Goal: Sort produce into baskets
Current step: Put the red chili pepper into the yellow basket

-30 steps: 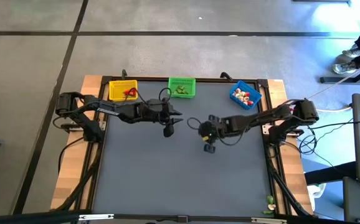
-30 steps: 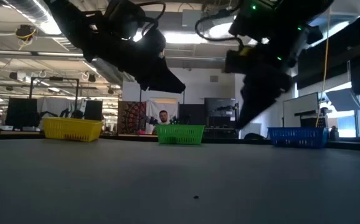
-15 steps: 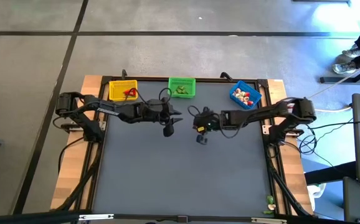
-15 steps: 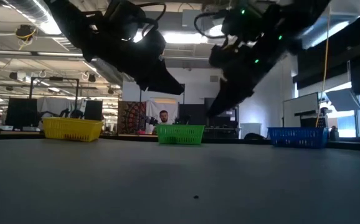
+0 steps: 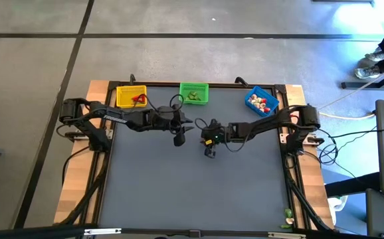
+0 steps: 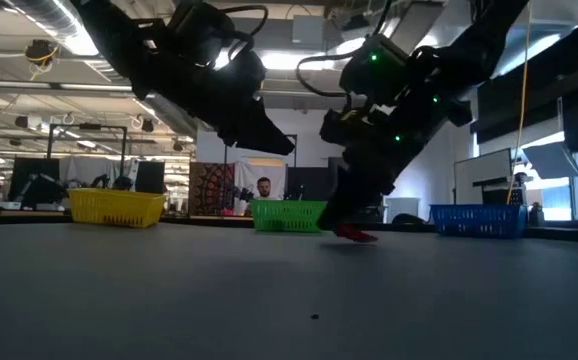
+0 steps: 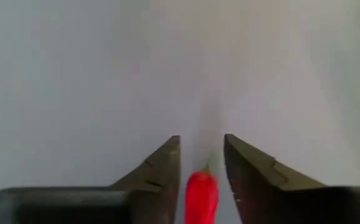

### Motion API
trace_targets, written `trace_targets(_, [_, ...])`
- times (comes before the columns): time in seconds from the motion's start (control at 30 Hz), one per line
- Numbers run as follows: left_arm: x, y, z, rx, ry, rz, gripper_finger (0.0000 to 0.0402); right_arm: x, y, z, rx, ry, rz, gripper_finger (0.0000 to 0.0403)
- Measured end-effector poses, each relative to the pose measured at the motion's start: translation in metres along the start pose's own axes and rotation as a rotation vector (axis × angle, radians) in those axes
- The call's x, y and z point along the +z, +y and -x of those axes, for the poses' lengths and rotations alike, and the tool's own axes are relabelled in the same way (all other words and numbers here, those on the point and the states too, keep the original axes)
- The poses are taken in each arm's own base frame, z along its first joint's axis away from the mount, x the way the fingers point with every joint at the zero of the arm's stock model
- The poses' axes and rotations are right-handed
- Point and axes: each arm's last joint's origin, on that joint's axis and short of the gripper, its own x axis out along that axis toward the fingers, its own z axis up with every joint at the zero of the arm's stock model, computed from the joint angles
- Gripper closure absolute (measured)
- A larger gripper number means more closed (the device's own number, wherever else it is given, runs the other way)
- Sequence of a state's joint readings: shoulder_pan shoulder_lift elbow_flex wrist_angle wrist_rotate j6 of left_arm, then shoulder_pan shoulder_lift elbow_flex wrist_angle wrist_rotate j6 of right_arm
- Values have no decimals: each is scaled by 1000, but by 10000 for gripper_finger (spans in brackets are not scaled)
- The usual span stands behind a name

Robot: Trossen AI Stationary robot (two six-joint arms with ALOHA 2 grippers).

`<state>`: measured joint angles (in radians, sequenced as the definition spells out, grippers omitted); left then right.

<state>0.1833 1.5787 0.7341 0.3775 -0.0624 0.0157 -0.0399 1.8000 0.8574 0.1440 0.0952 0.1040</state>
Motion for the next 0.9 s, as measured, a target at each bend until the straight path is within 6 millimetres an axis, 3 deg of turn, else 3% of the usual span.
trace_targets(0.2, [0, 0, 0, 0, 0, -16, 274, -1, 0, 4, 5, 26, 10, 196])
trace_targets(0.43, [0, 0, 0, 0, 0, -21, 274, 8, 1, 39, 45, 62, 38, 148])
trace_targets(0.57, [0, 0, 0, 0, 0, -20, 274, 4, 8, 49, 90, 116, 55, 150])
trace_targets(0.9, [0, 0, 0, 0, 1, -6, 274, -15, 9, 15, -10, 188, 88, 218])
